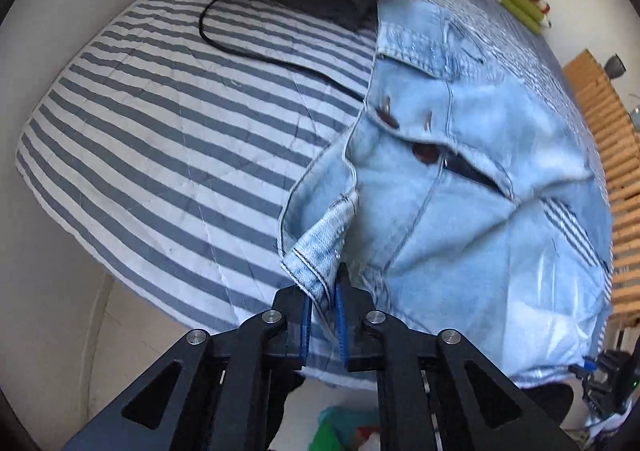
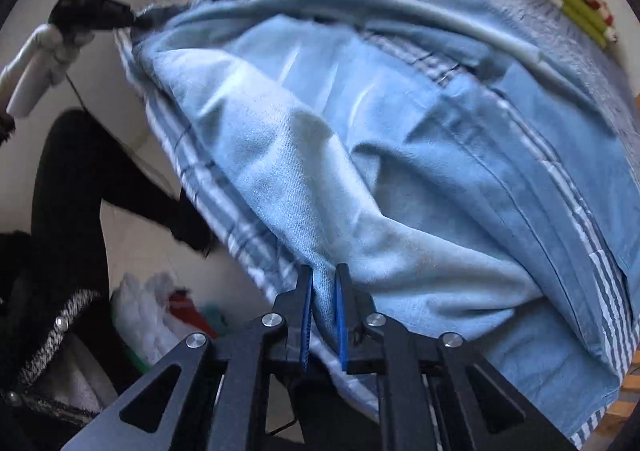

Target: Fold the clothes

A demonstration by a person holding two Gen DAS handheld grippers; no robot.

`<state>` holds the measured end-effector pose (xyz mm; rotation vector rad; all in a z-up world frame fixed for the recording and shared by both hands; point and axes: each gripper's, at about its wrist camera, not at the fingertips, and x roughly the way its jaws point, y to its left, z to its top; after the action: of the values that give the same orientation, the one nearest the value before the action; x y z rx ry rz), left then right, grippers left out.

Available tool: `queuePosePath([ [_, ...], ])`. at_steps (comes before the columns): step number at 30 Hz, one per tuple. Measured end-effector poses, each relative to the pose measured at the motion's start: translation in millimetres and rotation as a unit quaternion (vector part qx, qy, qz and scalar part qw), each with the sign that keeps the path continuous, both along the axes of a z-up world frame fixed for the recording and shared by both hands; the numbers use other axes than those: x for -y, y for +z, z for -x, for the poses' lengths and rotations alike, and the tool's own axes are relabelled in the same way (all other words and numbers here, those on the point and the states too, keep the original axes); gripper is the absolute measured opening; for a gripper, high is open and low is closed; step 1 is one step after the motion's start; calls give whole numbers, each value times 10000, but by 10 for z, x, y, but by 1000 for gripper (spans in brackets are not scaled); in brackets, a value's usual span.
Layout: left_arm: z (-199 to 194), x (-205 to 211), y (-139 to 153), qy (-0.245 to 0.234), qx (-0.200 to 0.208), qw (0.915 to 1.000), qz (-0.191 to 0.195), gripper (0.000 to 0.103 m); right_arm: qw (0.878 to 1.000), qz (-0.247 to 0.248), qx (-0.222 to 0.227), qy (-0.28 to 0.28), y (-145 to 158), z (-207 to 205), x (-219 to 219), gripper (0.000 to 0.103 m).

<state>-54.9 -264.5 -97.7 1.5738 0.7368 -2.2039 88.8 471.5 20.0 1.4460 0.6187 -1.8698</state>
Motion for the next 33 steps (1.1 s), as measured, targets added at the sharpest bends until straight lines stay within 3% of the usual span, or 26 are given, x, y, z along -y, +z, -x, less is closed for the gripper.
queuePosePath([
  [4, -10, 46, 398, -149, -393, 9987, 292, 26, 9969, 739, 49, 277, 494, 138, -53, 19],
  [7, 245, 177, 775, -250, -658, 9963, 488, 39, 9908, 1322, 86, 261, 832, 388, -47, 24],
  [9, 495, 298, 976, -326, -958, 9934, 534, 45, 9900, 1385, -238, 114, 967, 606, 8, 28],
  [10, 630, 341, 1025, -379, -1043, 9923, 551, 58, 9899, 1347, -442, 26, 1008, 740, 42, 30],
  [11, 855, 377, 1023, -471, -1050, 9917, 579, 64, 9892, 1344, -577, -52, 1024, 905, 79, 30],
  [16, 1740, 565, 662, -579, -753, 9942, 510, 67, 9861, 1071, -1122, -602, 887, 1913, 286, 31],
  [21, 2208, 823, 25, -268, -647, 9973, -233, 67, 9865, 853, -1278, -565, 544, 2786, 489, 31],
  [23, 2280, 836, -137, -270, -693, 9966, -357, 67, 9882, 803, -1187, -546, 404, 3053, 545, 35],
  [26, 2370, 799, -247, -341, -776, 9959, -330, 57, 9910, 848, -937, -450, 188, 3387, 667, 46],
  [28, 2418, 761, -281, -380, -741, 9961, -279, 28, 9927, 818, -837, -284, 48, 3506, 767, 50],
  [31, 2467, 717, -298, -416, -749, 9962, -155, 15, 9949, 609, -795, -100, -177, 3610, 933, 50],
  [33, 2458, 652, -234, -466, -759, 9960, 47, 13, 9959, 512, -740, 71, -300, 3631, 1008, 50],
])
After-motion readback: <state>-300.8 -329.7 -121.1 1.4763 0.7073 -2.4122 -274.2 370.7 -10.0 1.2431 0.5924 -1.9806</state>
